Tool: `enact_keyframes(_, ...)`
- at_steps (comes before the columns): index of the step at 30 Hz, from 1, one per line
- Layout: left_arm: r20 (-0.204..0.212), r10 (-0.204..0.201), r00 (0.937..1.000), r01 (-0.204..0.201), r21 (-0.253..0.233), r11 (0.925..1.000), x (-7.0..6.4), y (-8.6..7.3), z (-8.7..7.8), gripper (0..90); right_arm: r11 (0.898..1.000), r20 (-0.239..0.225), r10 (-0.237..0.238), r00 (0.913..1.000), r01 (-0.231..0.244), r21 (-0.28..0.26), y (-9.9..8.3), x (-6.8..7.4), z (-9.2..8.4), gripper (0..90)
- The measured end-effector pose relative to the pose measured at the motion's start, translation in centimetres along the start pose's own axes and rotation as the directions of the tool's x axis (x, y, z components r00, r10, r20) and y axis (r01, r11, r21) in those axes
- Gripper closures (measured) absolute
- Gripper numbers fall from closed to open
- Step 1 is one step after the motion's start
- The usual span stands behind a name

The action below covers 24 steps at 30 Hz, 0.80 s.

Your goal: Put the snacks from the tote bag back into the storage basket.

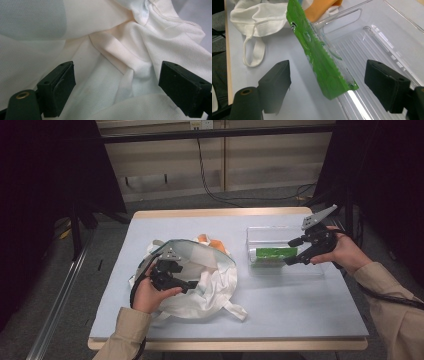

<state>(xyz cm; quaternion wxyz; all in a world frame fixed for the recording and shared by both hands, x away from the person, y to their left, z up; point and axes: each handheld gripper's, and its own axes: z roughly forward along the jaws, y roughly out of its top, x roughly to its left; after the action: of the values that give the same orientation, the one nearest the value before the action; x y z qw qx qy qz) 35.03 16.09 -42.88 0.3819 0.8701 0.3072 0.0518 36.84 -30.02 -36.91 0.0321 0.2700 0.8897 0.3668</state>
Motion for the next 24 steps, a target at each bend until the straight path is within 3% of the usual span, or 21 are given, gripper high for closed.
enact_keyframes(24, 0.015, -0.001, 0.9999, 0.001, -0.005, 1.0000, -0.2, 0.2, 0.2, 13.3, 1.000, 0.029, 0.018, 0.9994, -0.017, -0.021, -3.6, 2.1, -1.5, 17.9)
